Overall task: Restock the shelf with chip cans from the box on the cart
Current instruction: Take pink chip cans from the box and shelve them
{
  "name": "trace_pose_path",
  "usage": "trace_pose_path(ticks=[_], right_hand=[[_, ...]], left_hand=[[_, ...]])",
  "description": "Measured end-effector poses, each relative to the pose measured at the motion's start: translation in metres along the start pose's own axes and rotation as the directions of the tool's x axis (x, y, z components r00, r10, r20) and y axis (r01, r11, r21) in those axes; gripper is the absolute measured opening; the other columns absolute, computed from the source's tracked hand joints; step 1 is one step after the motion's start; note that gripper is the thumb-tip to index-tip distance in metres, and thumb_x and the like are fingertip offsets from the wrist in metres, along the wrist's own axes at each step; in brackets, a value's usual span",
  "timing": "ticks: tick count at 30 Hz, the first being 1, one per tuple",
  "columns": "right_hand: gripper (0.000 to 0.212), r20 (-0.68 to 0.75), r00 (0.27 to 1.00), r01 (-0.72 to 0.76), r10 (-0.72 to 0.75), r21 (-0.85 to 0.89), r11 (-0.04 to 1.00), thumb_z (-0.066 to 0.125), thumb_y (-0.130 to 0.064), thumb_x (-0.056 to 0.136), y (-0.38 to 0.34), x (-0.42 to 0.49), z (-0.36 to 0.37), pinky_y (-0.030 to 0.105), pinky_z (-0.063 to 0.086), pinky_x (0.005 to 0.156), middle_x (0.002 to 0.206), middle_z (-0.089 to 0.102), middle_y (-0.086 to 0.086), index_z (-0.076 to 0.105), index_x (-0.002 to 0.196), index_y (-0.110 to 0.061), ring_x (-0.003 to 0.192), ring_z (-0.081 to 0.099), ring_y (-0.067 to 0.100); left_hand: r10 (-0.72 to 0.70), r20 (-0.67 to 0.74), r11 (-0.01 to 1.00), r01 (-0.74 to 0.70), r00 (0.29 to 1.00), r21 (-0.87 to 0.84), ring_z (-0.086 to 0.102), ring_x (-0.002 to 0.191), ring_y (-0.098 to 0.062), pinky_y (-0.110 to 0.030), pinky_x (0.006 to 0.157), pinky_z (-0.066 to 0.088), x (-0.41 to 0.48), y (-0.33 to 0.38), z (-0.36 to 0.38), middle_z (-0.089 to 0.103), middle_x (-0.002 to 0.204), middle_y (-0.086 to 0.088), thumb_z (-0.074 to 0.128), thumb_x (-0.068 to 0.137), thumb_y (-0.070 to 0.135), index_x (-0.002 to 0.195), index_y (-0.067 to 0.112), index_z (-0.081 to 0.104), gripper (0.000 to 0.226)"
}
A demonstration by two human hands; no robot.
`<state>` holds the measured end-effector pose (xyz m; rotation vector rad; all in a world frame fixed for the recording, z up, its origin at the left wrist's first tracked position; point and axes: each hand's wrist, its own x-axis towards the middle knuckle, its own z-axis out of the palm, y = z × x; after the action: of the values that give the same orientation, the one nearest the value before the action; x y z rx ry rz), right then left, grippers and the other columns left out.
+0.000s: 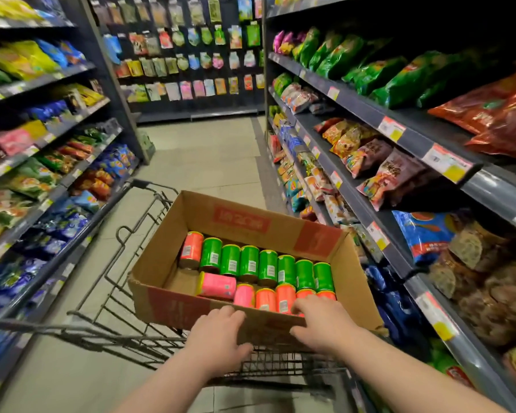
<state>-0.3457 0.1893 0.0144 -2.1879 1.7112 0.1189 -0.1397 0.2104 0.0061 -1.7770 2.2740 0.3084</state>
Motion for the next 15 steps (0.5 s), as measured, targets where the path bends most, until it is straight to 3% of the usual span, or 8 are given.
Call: trace_pose_path(ticks=[15], right_hand=[[0.042,0.114,0.994,-0.012,0.006,0.059,0.998,0.053,-0.042,0.087,0.021,0.07,0.013,0.035,0.04,0.096,0.132,0.05,0.003,0.05,0.125,-0.027,0.121,0.049,0.026]], left_hand=[[-0.074,-0.014,0.996,0.073,0.997,-0.061,0.048,0.121,-0.017,-0.034,0.098,0.042,0.072,-0.032,-0.003,0.048,0.135,0.006,0.048,0.087,0.055,0.135,0.027,0.044,0.055]])
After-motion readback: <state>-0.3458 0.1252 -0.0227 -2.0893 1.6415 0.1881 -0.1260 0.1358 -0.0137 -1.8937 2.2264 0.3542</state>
